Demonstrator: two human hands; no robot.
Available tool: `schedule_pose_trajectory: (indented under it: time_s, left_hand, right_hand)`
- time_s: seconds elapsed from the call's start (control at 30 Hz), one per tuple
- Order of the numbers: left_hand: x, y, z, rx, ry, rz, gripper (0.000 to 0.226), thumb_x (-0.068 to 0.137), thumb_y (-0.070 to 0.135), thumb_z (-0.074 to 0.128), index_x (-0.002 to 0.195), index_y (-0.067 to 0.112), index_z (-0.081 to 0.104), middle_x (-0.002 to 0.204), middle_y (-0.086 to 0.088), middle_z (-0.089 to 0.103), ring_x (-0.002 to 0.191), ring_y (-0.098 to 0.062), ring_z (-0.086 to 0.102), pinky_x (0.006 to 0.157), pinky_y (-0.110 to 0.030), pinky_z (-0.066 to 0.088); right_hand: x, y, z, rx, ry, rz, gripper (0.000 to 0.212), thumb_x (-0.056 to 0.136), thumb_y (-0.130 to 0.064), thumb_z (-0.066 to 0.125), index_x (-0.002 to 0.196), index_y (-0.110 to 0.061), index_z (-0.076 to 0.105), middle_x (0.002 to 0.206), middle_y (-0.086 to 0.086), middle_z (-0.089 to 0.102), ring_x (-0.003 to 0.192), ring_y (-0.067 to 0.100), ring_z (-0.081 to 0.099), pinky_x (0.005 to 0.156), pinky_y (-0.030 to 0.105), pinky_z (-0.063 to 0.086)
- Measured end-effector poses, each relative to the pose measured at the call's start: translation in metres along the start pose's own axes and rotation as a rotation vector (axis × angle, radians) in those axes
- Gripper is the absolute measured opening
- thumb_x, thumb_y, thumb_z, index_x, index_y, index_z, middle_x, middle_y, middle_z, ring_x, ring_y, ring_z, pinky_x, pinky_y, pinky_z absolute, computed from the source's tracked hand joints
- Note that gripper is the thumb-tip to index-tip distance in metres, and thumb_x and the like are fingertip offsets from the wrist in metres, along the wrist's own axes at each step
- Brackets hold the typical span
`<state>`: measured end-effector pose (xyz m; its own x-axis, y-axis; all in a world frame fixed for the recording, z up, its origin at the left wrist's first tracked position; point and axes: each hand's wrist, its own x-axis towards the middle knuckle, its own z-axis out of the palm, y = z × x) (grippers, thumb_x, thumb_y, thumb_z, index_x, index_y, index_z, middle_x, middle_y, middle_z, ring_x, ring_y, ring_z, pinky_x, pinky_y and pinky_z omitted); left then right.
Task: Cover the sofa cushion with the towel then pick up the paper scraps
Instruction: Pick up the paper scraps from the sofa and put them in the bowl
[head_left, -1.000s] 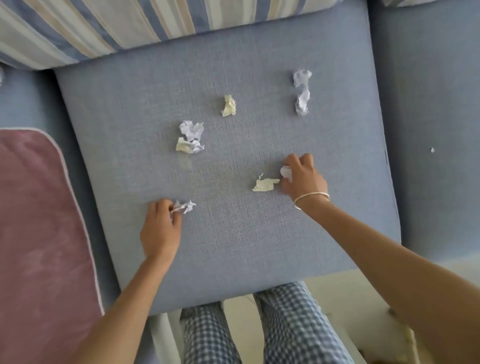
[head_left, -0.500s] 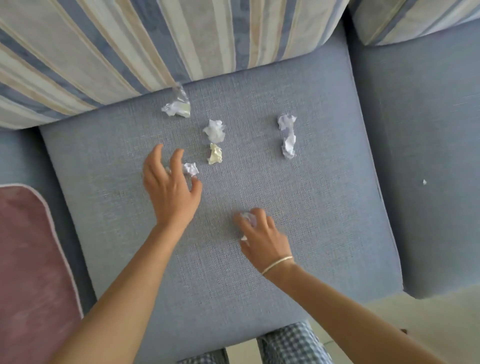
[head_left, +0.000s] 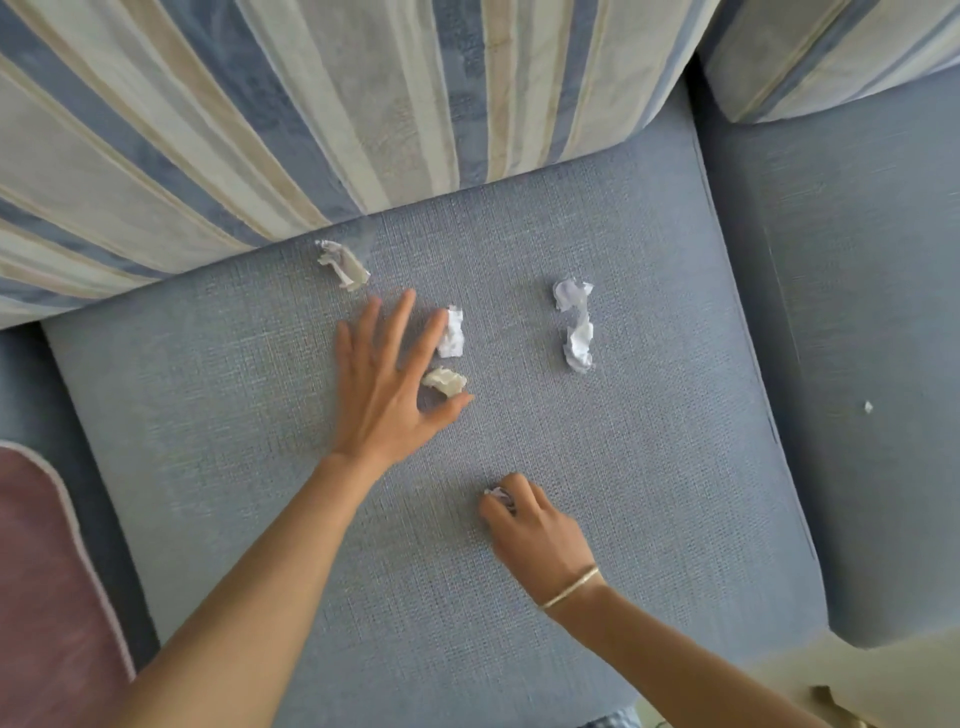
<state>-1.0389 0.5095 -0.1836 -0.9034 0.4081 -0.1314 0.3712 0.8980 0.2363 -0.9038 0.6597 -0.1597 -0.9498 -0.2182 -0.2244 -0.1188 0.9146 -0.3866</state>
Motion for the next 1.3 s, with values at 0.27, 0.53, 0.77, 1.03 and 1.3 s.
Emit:
schedule_pose_trajectory:
  time_s: [0.27,0.53,0.77,1.03,1.3]
  left_hand:
    - [0.025,0.014,0.001,0.016,0.102,0.284,0.037,0.082,0.037,0.053,0.11,0.013,0.051,0.114,-0.014,0.062,0.112,-0.026,0.046,0.09,-0.044,0.05]
    - [0.045,-0.008,-0.038,-0.141,0.285,-0.101,0.01,0.083,0.007,0.055,0.086,-0.001,0.061,0.076,-0.019,0.062,0.064,-0.03,0.06,0.049,-0.025,0.038]
    - [0.054,-0.043,-0.024,0.003,0.262,-0.184,0.037,0.087,-0.001,0.039,0.12,-0.002,0.053,0.119,-0.026,0.056,0.108,-0.042,0.054,0.092,-0.049,0.046]
    - [0.052,-0.039,-0.023,-0.055,0.252,-0.235,0.019,0.087,0.004,0.045,0.098,-0.003,0.058,0.103,-0.029,0.059,0.09,-0.044,0.058,0.072,-0.049,0.048]
    - [-0.022,-0.007,-0.033,-0.266,0.26,-0.25,0.019,0.089,0.02,0.04,0.105,0.014,0.047,0.089,-0.018,0.057,0.076,-0.022,0.053,0.054,-0.024,0.036]
  right_hand:
    - [0.001,0.006,0.005,-0.003,0.043,-0.057,0.015,0.062,-0.013,0.063,0.071,-0.02,0.053,0.067,-0.001,0.059,0.048,0.01,0.056,0.024,0.014,0.035]
    - [0.014,0.017,-0.018,0.257,0.066,0.1,0.019,0.075,-0.009,0.057,0.081,-0.02,0.044,0.079,0.004,0.059,0.052,0.012,0.057,0.035,0.015,0.046]
    - [0.08,0.055,-0.088,0.374,0.414,0.442,0.014,0.086,-0.008,0.051,0.093,-0.003,0.062,0.1,0.011,0.052,0.065,-0.001,0.042,0.062,0.009,0.038]
    - [0.127,0.065,-0.073,0.187,0.263,0.389,0.027,0.091,-0.023,0.053,0.114,-0.009,0.058,0.118,0.016,0.05,0.095,0.033,0.059,0.058,0.027,0.037]
    - [0.14,0.059,-0.053,0.073,0.289,0.296,0.03,0.078,-0.03,0.068,0.098,-0.008,0.063,0.097,0.02,0.058,0.08,0.034,0.063,0.044,0.03,0.047]
